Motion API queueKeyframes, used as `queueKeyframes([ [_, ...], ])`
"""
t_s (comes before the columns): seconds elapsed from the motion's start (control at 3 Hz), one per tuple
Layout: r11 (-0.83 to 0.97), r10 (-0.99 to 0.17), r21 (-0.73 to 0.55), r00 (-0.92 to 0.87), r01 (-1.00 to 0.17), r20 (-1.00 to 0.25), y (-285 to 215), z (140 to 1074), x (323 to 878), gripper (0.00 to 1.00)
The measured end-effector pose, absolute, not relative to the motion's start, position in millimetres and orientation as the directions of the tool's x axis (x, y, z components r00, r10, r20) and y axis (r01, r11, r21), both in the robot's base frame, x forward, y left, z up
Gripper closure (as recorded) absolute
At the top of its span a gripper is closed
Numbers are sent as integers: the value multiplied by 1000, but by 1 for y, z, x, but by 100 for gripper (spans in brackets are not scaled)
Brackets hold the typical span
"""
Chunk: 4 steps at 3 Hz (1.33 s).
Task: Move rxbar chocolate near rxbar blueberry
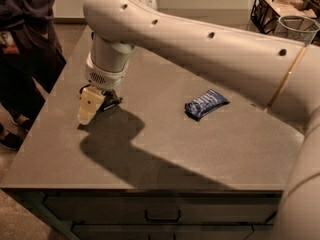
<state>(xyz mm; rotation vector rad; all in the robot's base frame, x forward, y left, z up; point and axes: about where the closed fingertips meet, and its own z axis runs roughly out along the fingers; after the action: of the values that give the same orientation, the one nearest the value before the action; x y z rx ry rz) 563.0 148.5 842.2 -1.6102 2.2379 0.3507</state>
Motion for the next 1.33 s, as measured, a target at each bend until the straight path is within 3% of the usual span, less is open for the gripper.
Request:
queueKeyframes([
  [1.0,321,-867,0,-294,-947,-402,143,857,579,87],
  [1.33,347,-866,-20,-312,-938,-390,108,877,585,100],
])
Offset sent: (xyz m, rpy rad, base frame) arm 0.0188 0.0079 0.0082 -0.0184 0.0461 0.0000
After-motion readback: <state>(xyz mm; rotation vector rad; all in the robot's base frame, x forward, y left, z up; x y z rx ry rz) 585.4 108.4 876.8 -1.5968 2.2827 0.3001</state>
